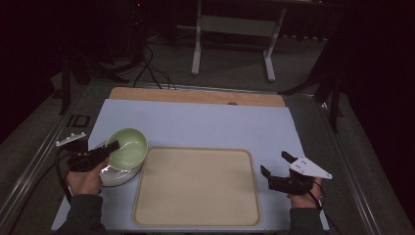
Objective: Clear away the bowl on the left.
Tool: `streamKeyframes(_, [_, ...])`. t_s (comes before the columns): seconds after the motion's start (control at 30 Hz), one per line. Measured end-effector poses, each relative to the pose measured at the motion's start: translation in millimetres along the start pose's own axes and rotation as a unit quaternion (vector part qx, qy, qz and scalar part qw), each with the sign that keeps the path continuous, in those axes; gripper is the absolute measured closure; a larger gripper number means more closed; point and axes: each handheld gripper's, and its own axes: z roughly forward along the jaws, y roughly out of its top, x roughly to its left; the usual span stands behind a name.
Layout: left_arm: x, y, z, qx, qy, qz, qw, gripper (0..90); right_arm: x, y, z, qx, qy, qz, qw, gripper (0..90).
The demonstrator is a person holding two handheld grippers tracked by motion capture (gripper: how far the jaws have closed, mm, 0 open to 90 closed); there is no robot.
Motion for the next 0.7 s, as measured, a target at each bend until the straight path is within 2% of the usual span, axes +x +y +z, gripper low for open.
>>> streamKeyframes(0.7, [-23.5,-1.0,9.1,0.007,-0.013,0.021,0.9997,79.6,-0.4,0.1,-0.5,-0.003,0.0,0.0,1.0,9.6])
